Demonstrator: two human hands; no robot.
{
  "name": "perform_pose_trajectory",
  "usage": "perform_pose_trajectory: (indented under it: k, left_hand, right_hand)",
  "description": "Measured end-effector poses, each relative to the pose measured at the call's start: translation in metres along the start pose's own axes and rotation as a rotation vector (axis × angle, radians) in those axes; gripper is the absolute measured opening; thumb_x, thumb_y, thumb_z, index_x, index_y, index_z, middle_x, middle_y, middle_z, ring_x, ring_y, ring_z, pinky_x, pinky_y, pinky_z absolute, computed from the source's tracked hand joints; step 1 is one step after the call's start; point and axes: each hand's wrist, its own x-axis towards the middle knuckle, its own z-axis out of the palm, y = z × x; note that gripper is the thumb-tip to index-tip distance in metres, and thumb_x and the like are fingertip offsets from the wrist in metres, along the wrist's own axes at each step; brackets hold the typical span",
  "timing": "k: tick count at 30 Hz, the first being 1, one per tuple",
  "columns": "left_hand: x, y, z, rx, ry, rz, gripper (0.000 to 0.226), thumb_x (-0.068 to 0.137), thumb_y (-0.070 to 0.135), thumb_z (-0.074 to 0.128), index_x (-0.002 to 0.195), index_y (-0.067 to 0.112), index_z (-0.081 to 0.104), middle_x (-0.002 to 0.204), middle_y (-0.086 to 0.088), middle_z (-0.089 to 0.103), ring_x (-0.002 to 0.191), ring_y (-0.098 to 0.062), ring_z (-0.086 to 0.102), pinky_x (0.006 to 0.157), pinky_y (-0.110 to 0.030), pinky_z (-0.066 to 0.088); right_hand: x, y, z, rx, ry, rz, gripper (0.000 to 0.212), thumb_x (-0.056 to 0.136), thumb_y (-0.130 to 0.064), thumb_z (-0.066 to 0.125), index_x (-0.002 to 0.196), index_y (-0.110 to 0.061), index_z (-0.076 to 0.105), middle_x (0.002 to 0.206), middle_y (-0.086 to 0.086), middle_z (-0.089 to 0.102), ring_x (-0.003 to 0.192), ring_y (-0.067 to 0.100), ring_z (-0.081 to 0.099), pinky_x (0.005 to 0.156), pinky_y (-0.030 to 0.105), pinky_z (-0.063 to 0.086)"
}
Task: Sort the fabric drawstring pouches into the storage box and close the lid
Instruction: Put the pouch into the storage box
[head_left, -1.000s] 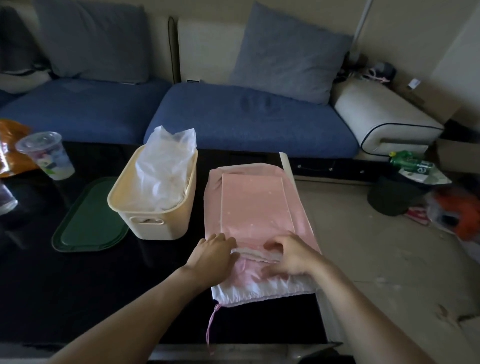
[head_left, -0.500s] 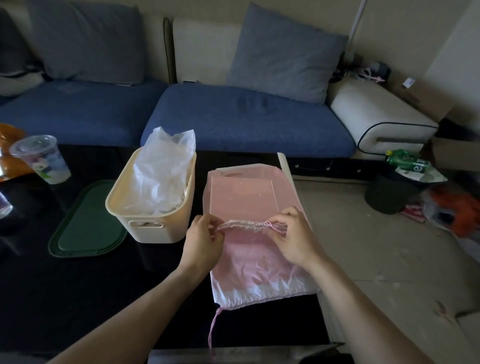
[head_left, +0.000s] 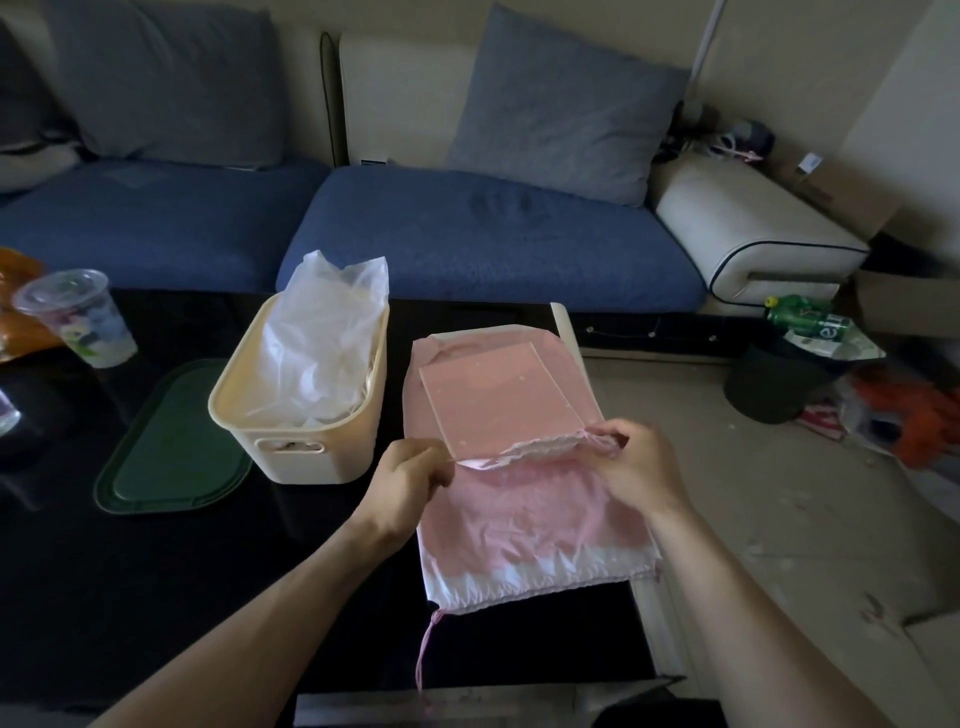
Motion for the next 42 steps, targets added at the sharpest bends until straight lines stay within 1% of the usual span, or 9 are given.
perform_pose_trajectory:
  k: [3, 10, 17, 20, 23, 26, 30, 39, 42]
  left_hand:
    - [-0.003, -0.001, 0.003, 0.023, 0.116, 0.144, 0.034, 0.072, 0.025, 0.053, 0.050, 0.011, 0.031, 0.053, -0.002, 0.028, 0.054, -0.014, 0.026, 0.049, -0.028, 0.021]
    - [0.002, 0.000, 0.004, 0.000, 0.202, 0.157, 0.039, 0.080, 0.025, 0.064, 0.065, -0.009, 0.049, 0.074, -0.001, 0.062, 0.070, -0.007, 0.056, 0.070, -0.024, 0.046]
    - [0.003, 0.007, 0.007, -0.217, 0.172, 0.121, 0.036, 0.096, 0.004, 0.054, 0.068, -0.017, 0.065, 0.077, -0.020, 0.073, 0.091, -0.023, 0.073, 0.096, -0.040, 0.048]
    - [0.003, 0.007, 0.009, -0.273, 0.118, 0.081, 0.058, 0.104, 0.017, 0.046, 0.048, 0.011, 0.057, 0.052, -0.010, 0.055, 0.058, -0.027, 0.059, 0.085, -0.044, 0.054]
    - [0.003, 0.004, 0.012, -0.263, 0.113, 0.036, 0.046, 0.108, 0.024, 0.036, 0.064, 0.011, 0.039, 0.056, -0.001, 0.038, 0.048, -0.018, 0.039, 0.055, -0.033, 0.049]
    - [0.005, -0.004, 0.011, -0.122, 0.074, 0.004, 0.036, 0.108, 0.024, 0.036, 0.077, 0.007, 0.041, 0.066, -0.003, 0.039, 0.047, -0.013, 0.035, 0.046, -0.027, 0.035]
    - [0.007, -0.018, 0.010, 0.025, 0.040, -0.065, 0.024, 0.105, 0.020, 0.044, 0.093, 0.005, 0.058, 0.071, -0.004, 0.052, 0.043, -0.010, 0.038, 0.044, -0.025, 0.033]
    - [0.012, -0.020, 0.007, -0.097, 0.067, -0.294, 0.027, 0.100, 0.012, 0.050, 0.078, 0.003, 0.061, 0.050, 0.001, 0.040, 0.040, -0.012, 0.028, 0.041, -0.020, 0.024]
    - [0.015, -0.015, 0.003, -0.290, 0.025, -0.372, 0.027, 0.100, 0.014, 0.046, 0.075, 0.007, 0.054, 0.051, 0.002, 0.029, 0.040, -0.012, 0.020, 0.043, -0.021, 0.016]
  right_hand:
    - [0.002, 0.004, 0.004, -0.009, -0.064, 0.074, 0.021, 0.079, 0.002, 0.076, 0.094, -0.012, 0.079, 0.093, 0.003, 0.075, 0.080, 0.012, 0.064, 0.058, 0.003, 0.040]
    - [0.003, 0.007, 0.007, 0.018, -0.069, 0.143, 0.021, 0.076, -0.005, 0.082, 0.096, -0.010, 0.076, 0.086, 0.002, 0.071, 0.079, 0.021, 0.067, 0.078, 0.034, 0.056]
    - [0.004, 0.006, 0.011, -0.159, -0.173, 0.028, 0.018, 0.083, -0.005, 0.075, 0.098, -0.014, 0.080, 0.092, 0.001, 0.076, 0.081, 0.013, 0.065, 0.070, 0.017, 0.046]
    - [0.003, 0.000, 0.007, -0.202, -0.411, 0.010, 0.026, 0.082, -0.002, 0.075, 0.104, -0.015, 0.079, 0.087, -0.005, 0.073, 0.078, 0.006, 0.065, 0.065, 0.010, 0.047]
    - [-0.001, -0.004, 0.005, -0.153, -0.634, -0.014, 0.030, 0.078, -0.018, 0.086, 0.107, -0.023, 0.078, 0.093, -0.008, 0.077, 0.087, 0.006, 0.071, 0.087, 0.028, 0.058]
    - [-0.006, -0.009, 0.004, -0.021, -0.666, -0.030, 0.010, 0.086, -0.033, 0.078, 0.092, -0.026, 0.079, 0.087, -0.006, 0.078, 0.084, 0.012, 0.075, 0.085, 0.031, 0.057]
    - [-0.008, -0.011, 0.004, 0.061, -0.628, -0.021, 0.027, 0.095, -0.032, 0.066, 0.090, -0.008, 0.078, 0.084, 0.003, 0.078, 0.076, 0.017, 0.070, 0.072, 0.028, 0.052]
    - [0.001, -0.028, -0.002, 1.283, -0.319, 0.621, 0.030, 0.103, -0.023, 0.049, 0.074, -0.015, 0.053, 0.066, 0.004, 0.062, 0.071, 0.021, 0.064, 0.069, 0.034, 0.050]
    - [0.007, -0.025, -0.003, 1.548, -0.273, 0.690, 0.027, 0.097, -0.016, 0.048, 0.070, -0.018, 0.044, 0.050, -0.006, 0.040, 0.043, 0.010, 0.042, 0.049, 0.025, 0.044]
